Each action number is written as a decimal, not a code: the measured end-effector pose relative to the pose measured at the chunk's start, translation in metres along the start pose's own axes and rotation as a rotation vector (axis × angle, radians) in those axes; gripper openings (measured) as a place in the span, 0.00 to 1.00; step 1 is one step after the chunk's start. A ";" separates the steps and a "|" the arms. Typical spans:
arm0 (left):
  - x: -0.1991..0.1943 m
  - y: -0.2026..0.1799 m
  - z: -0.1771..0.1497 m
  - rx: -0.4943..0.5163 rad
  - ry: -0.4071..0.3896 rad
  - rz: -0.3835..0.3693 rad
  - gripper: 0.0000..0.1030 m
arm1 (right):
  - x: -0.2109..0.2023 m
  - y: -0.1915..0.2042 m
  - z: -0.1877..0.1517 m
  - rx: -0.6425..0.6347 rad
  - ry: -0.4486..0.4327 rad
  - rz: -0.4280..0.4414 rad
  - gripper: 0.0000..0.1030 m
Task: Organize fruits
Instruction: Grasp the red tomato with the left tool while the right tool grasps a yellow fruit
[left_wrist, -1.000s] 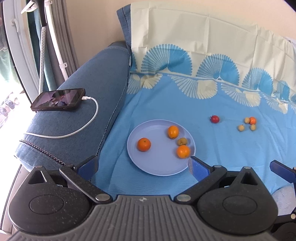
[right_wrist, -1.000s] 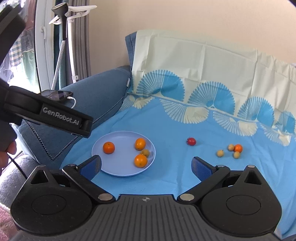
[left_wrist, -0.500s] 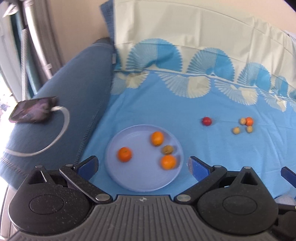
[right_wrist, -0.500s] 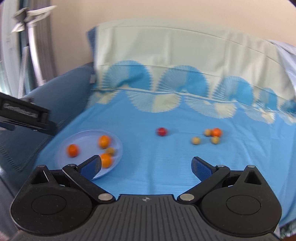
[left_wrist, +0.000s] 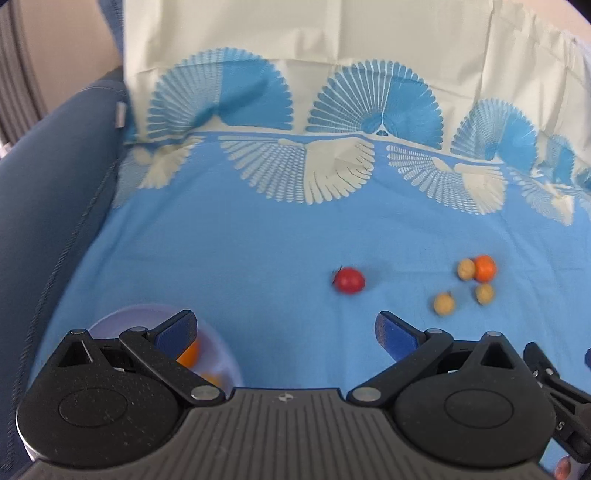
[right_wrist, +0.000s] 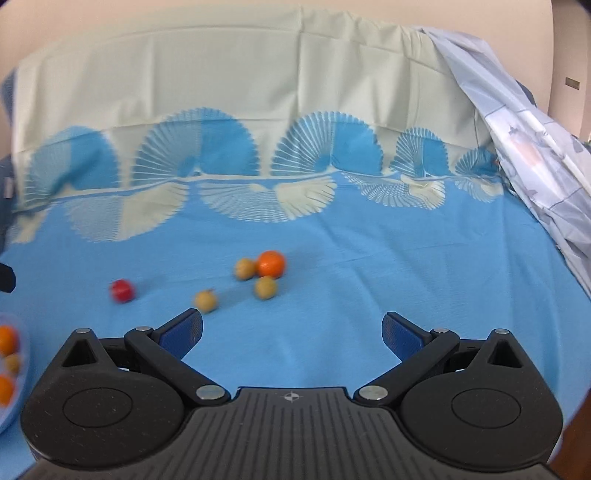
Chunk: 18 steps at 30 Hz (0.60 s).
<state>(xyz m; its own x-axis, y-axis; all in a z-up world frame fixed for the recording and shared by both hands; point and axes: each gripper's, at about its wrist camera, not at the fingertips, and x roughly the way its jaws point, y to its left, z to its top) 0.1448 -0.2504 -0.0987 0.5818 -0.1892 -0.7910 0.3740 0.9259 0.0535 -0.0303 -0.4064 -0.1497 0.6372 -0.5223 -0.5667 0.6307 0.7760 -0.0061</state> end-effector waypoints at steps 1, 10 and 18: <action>0.014 -0.007 0.004 -0.001 0.003 -0.007 1.00 | 0.015 -0.001 0.000 0.000 0.000 -0.007 0.99; 0.118 -0.050 0.027 0.072 0.053 0.014 1.00 | 0.137 0.000 0.005 0.020 0.099 0.003 0.99; 0.163 -0.046 0.021 0.049 0.106 0.017 1.00 | 0.156 0.003 -0.005 0.023 0.057 0.029 0.99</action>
<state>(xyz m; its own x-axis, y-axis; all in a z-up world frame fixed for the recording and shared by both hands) 0.2372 -0.3303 -0.2173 0.5094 -0.1357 -0.8498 0.4009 0.9112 0.0948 0.0687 -0.4834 -0.2423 0.6296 -0.4779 -0.6125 0.6224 0.7821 0.0296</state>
